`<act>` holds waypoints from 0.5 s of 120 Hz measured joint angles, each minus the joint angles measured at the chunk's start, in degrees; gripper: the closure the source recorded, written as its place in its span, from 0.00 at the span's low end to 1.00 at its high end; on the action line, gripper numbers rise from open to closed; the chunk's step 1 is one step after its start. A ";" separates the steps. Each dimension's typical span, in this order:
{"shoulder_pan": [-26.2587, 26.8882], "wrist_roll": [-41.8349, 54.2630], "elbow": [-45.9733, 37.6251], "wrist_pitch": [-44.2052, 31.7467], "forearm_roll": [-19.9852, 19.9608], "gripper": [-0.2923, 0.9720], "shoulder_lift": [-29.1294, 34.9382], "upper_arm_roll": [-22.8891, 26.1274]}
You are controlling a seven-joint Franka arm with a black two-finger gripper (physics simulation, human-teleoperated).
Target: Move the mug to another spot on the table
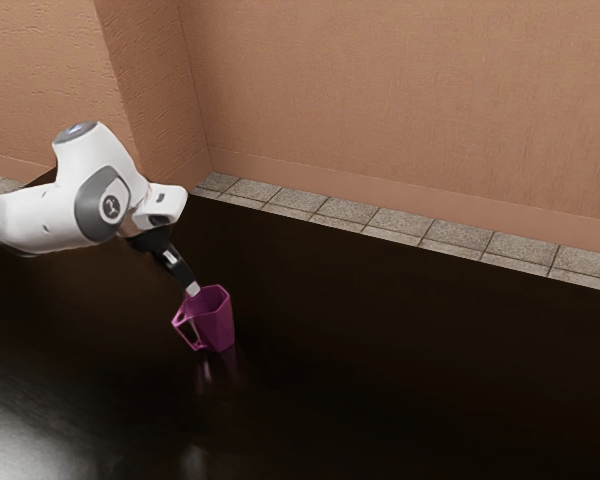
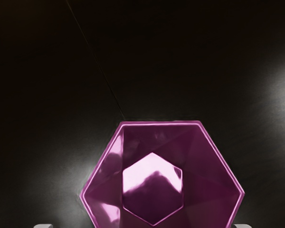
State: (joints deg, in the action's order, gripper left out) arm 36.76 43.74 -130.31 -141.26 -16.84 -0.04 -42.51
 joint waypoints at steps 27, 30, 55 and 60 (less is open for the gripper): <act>-2.59 -1.16 13.19 9.92 9.18 0.38 0.18 -0.11; -2.86 -1.72 14.84 12.00 10.51 0.37 0.17 -0.11; -8.16 -10.18 28.32 33.82 19.84 0.29 1.95 4.38; -7.98 -11.84 29.52 36.98 20.62 0.28 2.40 5.21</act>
State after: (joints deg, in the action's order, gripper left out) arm 28.78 31.90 -100.79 -104.28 3.77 2.36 -37.30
